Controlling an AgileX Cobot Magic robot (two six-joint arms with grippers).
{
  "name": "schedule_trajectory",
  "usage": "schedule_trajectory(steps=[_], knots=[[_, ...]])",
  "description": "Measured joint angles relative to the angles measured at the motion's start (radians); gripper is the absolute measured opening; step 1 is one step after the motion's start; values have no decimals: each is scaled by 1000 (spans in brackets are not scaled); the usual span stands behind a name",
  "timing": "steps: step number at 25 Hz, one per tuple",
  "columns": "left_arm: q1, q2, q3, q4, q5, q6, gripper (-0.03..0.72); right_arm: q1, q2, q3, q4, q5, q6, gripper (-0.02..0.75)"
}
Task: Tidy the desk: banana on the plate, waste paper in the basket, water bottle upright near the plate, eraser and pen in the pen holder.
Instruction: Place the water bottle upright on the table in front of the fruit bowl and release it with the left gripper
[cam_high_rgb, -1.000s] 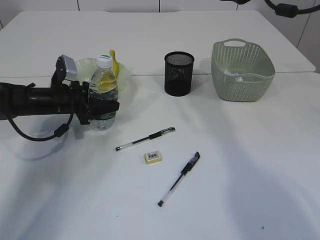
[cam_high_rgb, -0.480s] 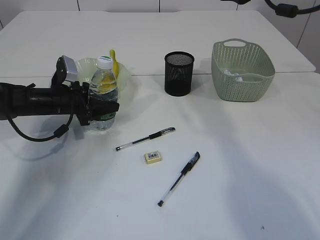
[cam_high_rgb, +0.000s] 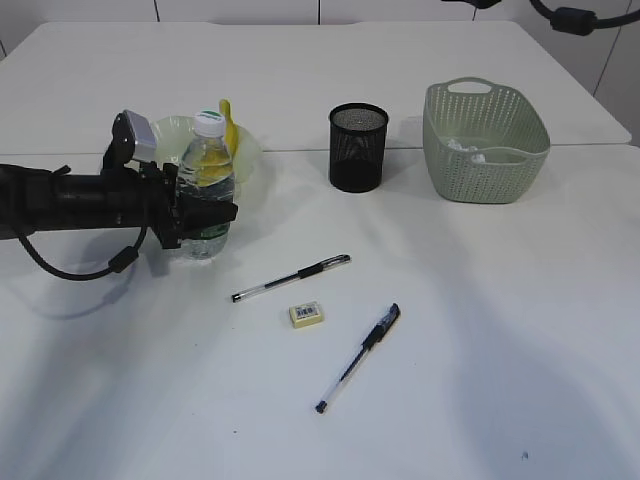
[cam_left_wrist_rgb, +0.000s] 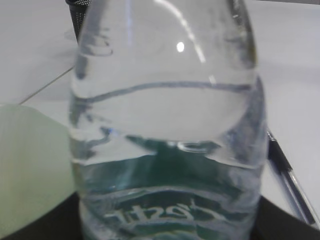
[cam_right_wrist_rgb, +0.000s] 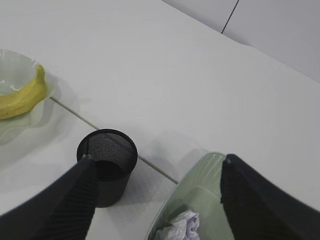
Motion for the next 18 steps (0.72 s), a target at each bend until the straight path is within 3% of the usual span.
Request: schedule_trajectory(steps=[18], knots=[[0,0,0,0,0,0,375,0,0,0,0,-4,0,572]])
